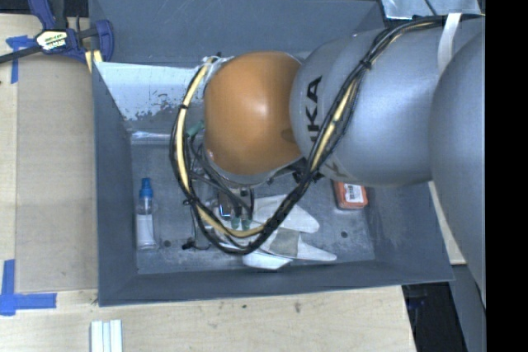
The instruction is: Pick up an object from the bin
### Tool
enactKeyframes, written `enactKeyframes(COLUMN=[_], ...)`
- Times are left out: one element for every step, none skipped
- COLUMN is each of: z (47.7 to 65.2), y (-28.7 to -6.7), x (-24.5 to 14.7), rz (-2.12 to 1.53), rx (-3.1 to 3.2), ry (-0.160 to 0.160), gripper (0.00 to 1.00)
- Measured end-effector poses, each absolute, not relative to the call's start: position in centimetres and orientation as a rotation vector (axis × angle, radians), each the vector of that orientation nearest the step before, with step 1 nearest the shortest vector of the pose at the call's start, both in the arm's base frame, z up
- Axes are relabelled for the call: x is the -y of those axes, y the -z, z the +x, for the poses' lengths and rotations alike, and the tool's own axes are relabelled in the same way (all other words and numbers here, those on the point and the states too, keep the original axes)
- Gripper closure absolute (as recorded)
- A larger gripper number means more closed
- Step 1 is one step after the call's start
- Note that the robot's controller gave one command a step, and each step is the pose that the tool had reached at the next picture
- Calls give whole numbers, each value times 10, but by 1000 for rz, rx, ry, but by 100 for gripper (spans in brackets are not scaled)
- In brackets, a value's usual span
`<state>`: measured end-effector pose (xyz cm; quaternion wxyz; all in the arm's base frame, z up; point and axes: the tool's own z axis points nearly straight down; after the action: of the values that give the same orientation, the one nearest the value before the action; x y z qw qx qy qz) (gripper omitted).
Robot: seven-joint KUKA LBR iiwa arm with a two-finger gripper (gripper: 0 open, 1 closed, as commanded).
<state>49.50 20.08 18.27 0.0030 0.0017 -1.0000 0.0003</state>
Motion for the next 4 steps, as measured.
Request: enactKeyframes(z=[497, 518, 565, 578], y=[-187, -142, -82, -80], x=[-200, -173, -133, -111], rz=[0, -2, -30, -41], rx=[3144, 3151, 3149, 3138], ry=[2, 7, 3, -1], gripper=[0, 0, 0, 0])
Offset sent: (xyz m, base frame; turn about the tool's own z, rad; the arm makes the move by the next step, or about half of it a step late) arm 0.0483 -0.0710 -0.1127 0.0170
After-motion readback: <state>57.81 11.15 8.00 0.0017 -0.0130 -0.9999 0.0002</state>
